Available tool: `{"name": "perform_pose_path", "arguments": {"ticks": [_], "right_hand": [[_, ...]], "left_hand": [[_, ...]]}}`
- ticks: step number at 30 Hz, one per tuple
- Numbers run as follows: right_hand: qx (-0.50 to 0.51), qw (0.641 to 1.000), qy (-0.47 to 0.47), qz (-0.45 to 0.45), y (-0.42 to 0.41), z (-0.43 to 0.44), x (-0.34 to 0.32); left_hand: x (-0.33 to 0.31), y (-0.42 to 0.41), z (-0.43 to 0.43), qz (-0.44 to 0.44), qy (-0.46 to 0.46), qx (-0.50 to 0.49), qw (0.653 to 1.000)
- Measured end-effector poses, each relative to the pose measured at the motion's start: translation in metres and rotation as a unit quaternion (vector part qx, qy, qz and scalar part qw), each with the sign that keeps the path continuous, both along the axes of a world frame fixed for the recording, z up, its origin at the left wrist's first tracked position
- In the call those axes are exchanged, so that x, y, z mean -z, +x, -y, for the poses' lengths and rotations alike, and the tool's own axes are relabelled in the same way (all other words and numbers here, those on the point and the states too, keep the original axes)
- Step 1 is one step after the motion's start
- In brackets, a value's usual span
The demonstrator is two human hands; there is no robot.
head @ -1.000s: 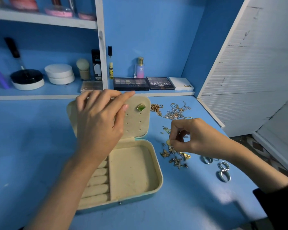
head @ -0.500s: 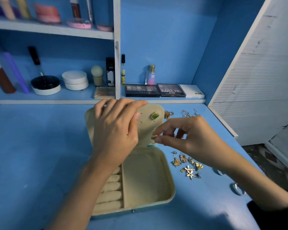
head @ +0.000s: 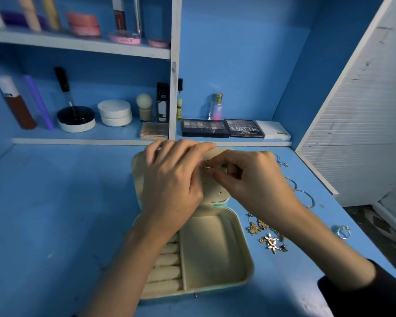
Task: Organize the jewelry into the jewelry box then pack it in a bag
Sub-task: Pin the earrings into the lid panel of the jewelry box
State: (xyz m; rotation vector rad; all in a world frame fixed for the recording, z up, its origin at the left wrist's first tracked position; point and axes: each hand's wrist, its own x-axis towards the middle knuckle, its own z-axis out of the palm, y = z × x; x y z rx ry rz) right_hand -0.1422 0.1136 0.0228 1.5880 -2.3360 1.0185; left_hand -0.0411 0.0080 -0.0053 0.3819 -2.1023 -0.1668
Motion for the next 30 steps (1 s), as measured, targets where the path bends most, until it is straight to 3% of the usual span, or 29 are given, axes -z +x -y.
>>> {"name": "perform_pose_path", "arguments": {"ticks": [5, 11, 24, 27, 30], "right_hand": [[0.002, 1.0, -0.009, -0.004, 0.0, 0.0, 0.0], [0.045, 0.991, -0.082, -0.092, 0.011, 0.003, 0.002], [0.075, 0.972, -0.098, -0.199, 0.012, 0.001, 0.003], [0.05, 0.978, -0.091, -0.18, 0.009, -0.002, 0.003], [0.005, 0.993, -0.087, -0.078, -0.001, -0.01, 0.001]], "left_hand": [[0.0, 0.0, 0.0, 0.004, 0.004, -0.001, 1.0], [-0.002, 0.002, -0.001, 0.022, 0.012, -0.001, 1.0], [-0.001, 0.001, -0.001, 0.015, 0.01, 0.008, 1.0], [0.0, 0.0, 0.0, 0.011, 0.003, 0.004, 1.0], [-0.001, 0.0, -0.002, 0.005, 0.001, 0.001, 1.0]]}}
